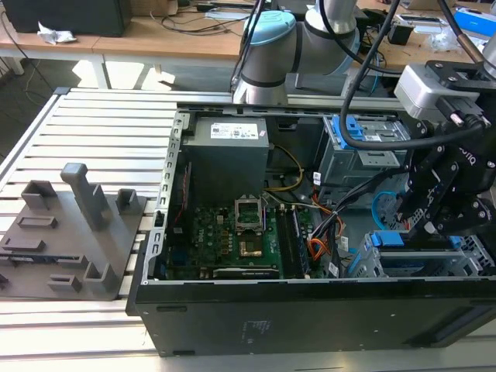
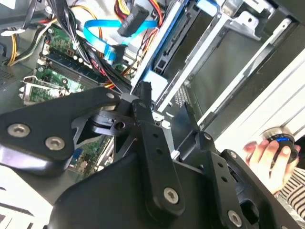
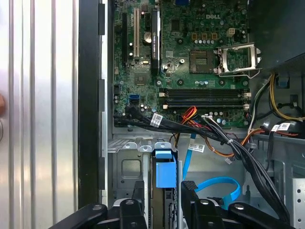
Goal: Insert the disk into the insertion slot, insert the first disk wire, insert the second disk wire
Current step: 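Insert the disk into the insertion slot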
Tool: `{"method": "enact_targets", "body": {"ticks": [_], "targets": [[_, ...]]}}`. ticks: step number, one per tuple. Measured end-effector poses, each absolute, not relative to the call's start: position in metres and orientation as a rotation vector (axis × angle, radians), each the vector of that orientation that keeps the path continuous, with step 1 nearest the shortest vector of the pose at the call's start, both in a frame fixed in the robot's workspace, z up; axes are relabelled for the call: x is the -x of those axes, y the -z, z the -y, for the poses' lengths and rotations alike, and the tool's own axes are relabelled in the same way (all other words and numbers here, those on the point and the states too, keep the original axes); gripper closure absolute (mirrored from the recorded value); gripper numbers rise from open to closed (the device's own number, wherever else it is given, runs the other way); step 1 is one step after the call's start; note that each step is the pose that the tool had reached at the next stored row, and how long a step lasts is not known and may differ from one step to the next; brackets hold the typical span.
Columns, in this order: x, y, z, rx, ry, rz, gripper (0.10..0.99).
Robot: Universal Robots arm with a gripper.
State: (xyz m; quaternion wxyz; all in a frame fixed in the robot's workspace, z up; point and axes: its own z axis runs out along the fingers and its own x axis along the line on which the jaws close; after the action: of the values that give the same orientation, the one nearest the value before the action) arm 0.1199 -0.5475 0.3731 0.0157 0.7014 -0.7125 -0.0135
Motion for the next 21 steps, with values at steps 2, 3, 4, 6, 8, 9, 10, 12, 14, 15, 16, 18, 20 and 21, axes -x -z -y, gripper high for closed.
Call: {"method": "enact_targets", "body": {"ticks": [2, 3, 4, 6, 8, 9, 10, 12, 14, 15, 16, 18, 20, 21], "targets": [[-0.120, -0.373, 0.547, -2.182, 0.042, 2.216, 0.647], [-0.120, -0.373, 0.547, -2.182, 0.042, 2.216, 0.647], [-0.120, -0.373, 0.547, -2.182, 0.042, 2.216, 0.647], [-0.120, -0.373, 0.547, -2.182, 0.042, 2.216, 0.729], [-0.120, -0.373, 0.547, -2.182, 0.042, 2.216, 0.851], [-0.120, -0.373, 0.547, -2.182, 0.042, 2.216, 0.973], [-0.120, -0.373, 0.547, -2.182, 0.042, 2.216, 0.980], [-0.120, -0.372, 0.547, -2.182, 0.042, 2.216, 0.980], [-0.120, -0.372, 0.547, -2.182, 0.042, 2.216, 0.980], [-0.120, -0.372, 0.547, -2.182, 0.042, 2.216, 0.980], [-0.121, -0.372, 0.547, -2.182, 0.042, 2.216, 0.980], [-0.128, -0.372, 0.547, -2.182, 0.043, 2.216, 0.980], [-0.135, -0.372, 0.547, -2.181, 0.043, 2.216, 0.980], [-0.137, -0.372, 0.547, -2.181, 0.044, 2.215, 0.980]]}}
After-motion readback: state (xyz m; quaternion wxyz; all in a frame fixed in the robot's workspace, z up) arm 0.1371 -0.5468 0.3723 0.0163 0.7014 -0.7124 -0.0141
